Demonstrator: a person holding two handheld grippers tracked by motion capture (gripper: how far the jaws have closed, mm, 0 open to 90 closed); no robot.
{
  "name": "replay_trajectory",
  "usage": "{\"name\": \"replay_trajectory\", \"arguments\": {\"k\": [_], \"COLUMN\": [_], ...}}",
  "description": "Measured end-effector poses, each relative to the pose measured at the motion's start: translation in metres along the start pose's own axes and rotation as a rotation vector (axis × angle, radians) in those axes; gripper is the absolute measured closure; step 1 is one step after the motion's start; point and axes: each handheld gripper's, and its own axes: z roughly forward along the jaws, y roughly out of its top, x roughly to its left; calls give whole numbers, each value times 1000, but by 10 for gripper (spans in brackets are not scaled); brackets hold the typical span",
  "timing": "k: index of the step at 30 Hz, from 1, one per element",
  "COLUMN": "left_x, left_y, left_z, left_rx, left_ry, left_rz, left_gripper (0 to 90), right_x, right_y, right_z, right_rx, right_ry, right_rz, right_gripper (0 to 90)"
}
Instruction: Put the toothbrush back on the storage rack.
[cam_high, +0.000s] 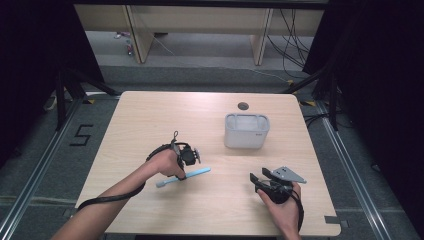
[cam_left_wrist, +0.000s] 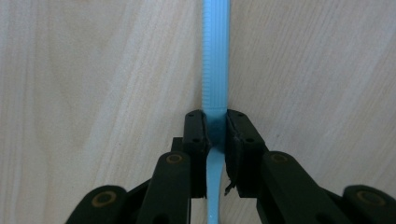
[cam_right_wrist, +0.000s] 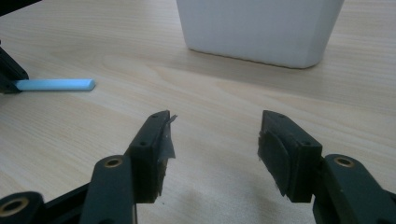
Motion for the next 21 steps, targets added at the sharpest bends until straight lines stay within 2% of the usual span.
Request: {"name": "replay_trajectory", "arguments": {"k": [2, 3, 4, 5, 6, 9, 10, 12, 14, 16, 17, 18, 19, 20, 21], "left_x": [-1, -1, -1, -1, -2, -4, -4, -4, -5, -6, -6, -7, -8, -8, -10], "left_y": [0, 0, -1, -1, -2, -3, -3, -3, -4, -4, -4, -5, -6, -6, -7], "left_z": [0, 0, 0, -1, 0, 0, -1, -1, -1, -3, -3, -5, -6, -7, -8], "left_rx": [-5, 1, 1, 4, 1, -12, -5, -7, -3, -9, -9, -11, -11, -11, -11], "left_ry": [4, 8, 9, 11, 15, 20, 21, 20, 16, 17, 17, 16, 11, 19, 18], "left_rz": [4, 16, 18, 23, 28, 27, 41, 42, 45, 48, 48, 56, 51, 71, 73], "left_gripper": [784, 785, 785, 785, 785, 785, 785, 785, 786, 786, 786, 786, 786, 786, 786], "right_x": [2, 0, -1, 4, 1, 1, 0, 4, 4, 3, 3, 5, 5, 8, 7], "right_y": [0, 1, 1, 0, 1, 1, 1, 1, 1, 2, 2, 2, 2, 2, 3], "right_z": [-1, -1, 0, 0, 1, 2, 1, 0, 2, 2, 2, 4, 3, 3, 5], "right_rx": [8, 30, 28, 29, 30, 20, 27, 54, 39, 47, 47, 45, 54, 72, 69], "right_ry": [-4, -10, -16, -1, 1, 4, -13, 6, 16, 8, 8, 34, 28, 39, 62], "right_rz": [14, -15, -29, 32, -17, -40, -52, -8, -15, -72, -72, -69, -75, -46, -76], "right_gripper": [444, 442, 443, 442, 443, 449, 452, 456, 458, 461, 461, 463, 464, 466, 468]}}
